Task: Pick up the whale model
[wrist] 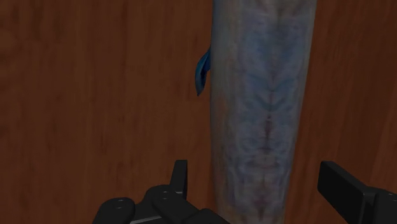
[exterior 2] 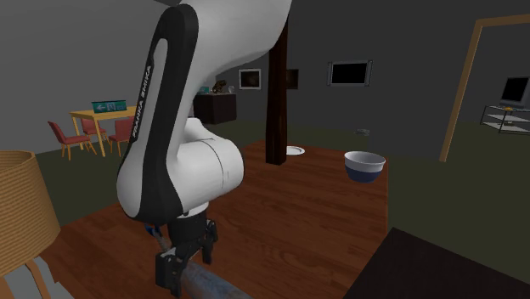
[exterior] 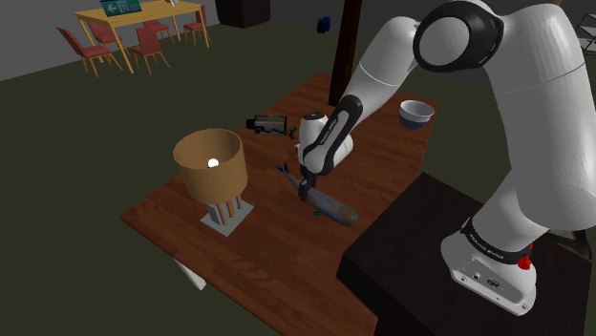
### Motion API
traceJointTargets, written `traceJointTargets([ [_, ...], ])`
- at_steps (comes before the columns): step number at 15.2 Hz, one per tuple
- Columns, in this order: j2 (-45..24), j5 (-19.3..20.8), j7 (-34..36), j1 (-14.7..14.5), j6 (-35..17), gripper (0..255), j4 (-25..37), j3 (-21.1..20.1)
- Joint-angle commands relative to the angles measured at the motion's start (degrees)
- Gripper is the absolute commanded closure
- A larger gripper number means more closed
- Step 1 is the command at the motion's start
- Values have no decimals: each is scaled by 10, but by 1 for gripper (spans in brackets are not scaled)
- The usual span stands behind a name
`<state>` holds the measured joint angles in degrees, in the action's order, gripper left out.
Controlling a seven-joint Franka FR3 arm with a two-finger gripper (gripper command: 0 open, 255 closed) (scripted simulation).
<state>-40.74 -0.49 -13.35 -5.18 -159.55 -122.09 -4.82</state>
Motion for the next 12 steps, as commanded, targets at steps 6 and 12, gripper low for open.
traceJointTargets([
  [6,-12,1,-1,1,-5,255,7,1],
  [12,-11,1,-1,1,-4,255,7,1],
])
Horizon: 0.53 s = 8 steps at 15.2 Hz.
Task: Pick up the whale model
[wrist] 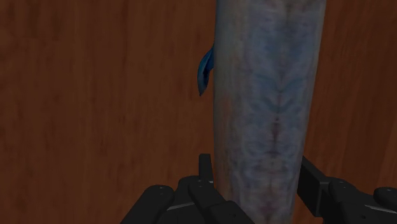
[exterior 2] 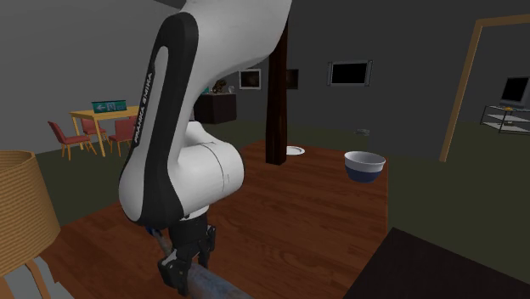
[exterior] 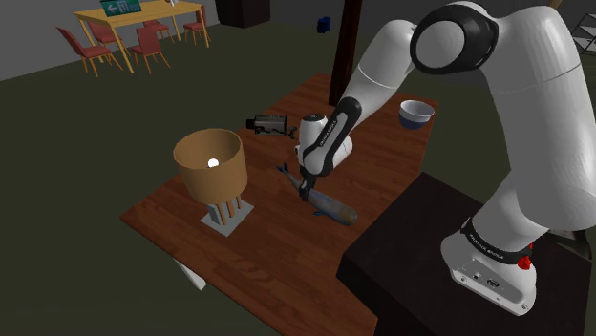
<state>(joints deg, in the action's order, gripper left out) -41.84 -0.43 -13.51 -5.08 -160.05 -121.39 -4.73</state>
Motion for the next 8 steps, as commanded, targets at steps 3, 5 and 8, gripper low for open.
traceJointTargets([
  [3,24,-1,0,1,14,255,-11,-2],
  [5,40,-2,0,2,23,255,-18,-3],
  [8,64,-3,0,4,38,255,-27,-5],
])
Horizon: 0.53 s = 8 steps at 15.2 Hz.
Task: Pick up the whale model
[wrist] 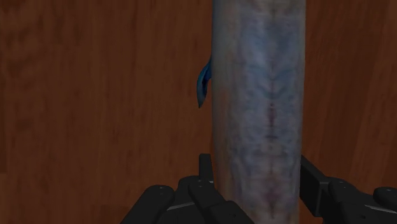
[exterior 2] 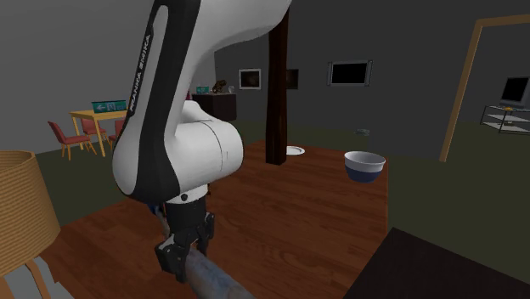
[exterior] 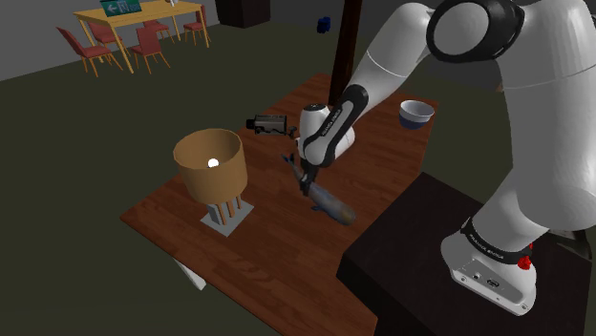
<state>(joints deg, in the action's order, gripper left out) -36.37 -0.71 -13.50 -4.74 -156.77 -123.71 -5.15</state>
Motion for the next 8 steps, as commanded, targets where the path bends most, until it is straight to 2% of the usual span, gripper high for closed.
traceJointTargets([
  [1,17,-1,0,1,10,255,-7,-1],
  [8,65,-4,0,4,43,255,-21,-5],
])
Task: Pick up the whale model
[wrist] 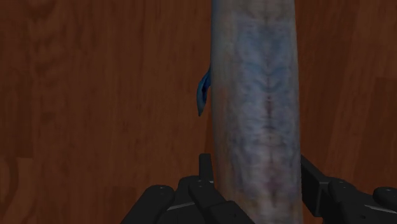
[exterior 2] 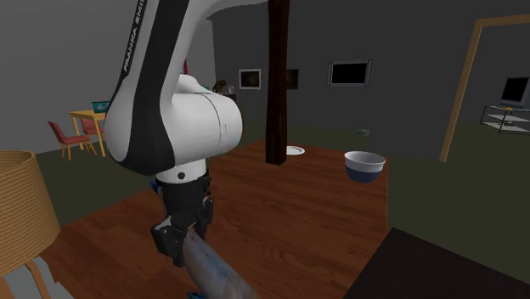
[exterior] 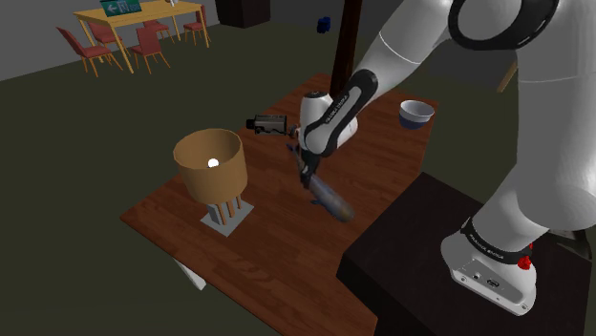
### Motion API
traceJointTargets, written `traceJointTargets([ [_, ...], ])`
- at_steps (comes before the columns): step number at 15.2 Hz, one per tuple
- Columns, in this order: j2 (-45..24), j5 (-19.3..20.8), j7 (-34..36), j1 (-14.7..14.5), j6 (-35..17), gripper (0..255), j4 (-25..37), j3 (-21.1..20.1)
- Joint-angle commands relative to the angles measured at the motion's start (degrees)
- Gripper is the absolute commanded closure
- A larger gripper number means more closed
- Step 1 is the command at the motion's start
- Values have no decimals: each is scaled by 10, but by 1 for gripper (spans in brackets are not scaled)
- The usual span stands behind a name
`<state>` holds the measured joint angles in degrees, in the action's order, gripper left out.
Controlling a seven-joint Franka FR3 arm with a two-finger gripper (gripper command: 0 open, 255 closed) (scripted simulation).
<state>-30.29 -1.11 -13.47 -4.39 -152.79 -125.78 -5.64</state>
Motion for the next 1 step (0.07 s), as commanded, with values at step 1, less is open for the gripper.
traceJointTargets([
  [1,4,0,0,0,3,255,-1,0],
])
